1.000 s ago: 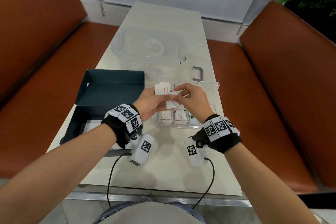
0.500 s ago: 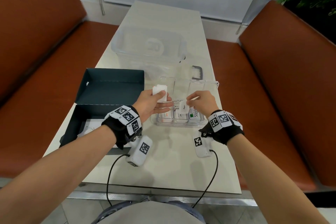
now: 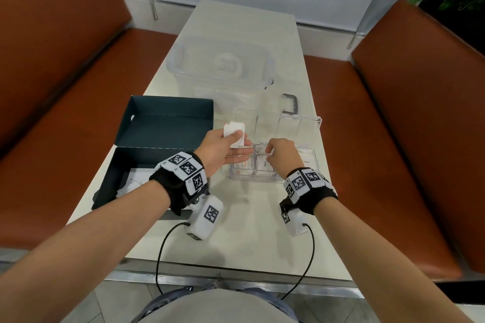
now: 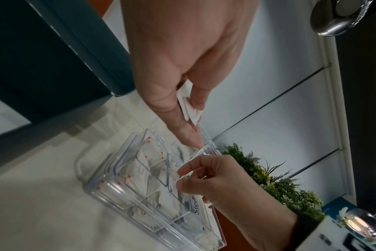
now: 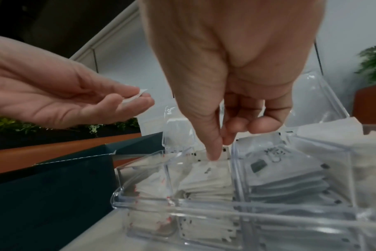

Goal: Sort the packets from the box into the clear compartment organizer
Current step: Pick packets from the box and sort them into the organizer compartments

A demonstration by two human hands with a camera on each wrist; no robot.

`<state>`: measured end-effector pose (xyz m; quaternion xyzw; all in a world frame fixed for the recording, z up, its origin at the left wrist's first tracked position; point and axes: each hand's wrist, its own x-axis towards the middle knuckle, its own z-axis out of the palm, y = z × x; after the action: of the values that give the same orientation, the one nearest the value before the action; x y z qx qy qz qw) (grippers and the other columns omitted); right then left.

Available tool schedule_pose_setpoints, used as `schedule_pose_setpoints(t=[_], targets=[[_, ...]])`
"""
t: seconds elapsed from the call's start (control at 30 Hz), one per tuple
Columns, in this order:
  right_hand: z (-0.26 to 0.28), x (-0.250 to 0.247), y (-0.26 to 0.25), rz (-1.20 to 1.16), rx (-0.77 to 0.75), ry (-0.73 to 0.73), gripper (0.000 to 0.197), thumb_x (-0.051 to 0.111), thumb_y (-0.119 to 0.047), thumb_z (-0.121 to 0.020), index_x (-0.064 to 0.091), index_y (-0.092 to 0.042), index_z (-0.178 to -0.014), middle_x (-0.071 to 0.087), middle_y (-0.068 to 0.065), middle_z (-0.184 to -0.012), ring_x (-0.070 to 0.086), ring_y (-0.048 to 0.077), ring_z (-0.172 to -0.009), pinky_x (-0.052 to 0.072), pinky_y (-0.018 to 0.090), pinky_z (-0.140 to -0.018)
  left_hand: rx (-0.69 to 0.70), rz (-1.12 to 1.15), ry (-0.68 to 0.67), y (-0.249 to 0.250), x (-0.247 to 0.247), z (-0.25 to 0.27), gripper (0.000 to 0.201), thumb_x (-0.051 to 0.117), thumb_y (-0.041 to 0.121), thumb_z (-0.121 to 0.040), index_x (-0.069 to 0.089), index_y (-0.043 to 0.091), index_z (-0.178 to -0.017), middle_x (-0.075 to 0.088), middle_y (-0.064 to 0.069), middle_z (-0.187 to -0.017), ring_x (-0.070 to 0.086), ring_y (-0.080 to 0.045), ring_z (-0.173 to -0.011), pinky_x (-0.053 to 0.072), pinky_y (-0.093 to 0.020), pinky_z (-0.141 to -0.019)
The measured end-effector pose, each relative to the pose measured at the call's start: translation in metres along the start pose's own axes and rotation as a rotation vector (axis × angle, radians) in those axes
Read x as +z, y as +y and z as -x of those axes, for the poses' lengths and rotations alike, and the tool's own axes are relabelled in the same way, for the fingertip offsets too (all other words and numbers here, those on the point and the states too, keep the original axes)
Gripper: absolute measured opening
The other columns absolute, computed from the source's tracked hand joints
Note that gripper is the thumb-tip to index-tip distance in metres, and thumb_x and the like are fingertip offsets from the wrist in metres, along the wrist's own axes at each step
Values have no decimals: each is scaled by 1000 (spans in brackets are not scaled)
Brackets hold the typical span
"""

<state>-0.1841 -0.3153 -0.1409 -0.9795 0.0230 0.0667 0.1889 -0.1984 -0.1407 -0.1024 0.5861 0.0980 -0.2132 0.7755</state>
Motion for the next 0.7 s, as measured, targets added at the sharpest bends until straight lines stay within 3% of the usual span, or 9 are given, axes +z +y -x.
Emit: schedule_pose_setpoints(t=[0.17,0.33,0.47,0.6,0.7], targets=[[2,-3,-4,310,-93,-129,19,67,-15,-83,67,-27,-98,63,-2,-107,54,24,-108,36,44,-96,0,3,1,1,-2,1,23,50,16,-101,59,-2,-113,67,-19,-108,71,-27,-88,61,-31,-69],[2,-6,-9,375,-81,-190,19,60,-12,-83,66,-30,-88,66,-5,-99,57,24,-104,30,49,-99,-19,9,-5,1,0,1,27,51,16,-101,58,-4,-117,67,-19,-108,71,-27,-88,61,-31,-70],[2,-8,-11,352,-90,-201,22,58,-11,-83,68,-30,-86,67,-6,-97,58,23,-102,29,50,-100,-41,7,-29,2,2,2,24,52,9,-100,59,-4,-119,67,-19,-112,70,-24,-87,61,-27,-67],[6,-21,-10,292,-111,-145,27,56,-9,-87,71,-32,-90,68,-9,-94,59,19,-100,32,43,-94,-100,-13,-92,6,1,4,29,42,-5,-98,55,-6,-124,66,-21,-119,69,-26,-95,60,-27,-72],[9,-39,-9,-8,-119,-1,19,58,-12,-89,73,-23,-94,69,-2,-94,61,18,-93,45,39,-91,-129,-34,-137,8,1,5,33,36,-8,-99,49,-8,-129,64,-22,-122,66,-29,-105,60,-29,-77]])
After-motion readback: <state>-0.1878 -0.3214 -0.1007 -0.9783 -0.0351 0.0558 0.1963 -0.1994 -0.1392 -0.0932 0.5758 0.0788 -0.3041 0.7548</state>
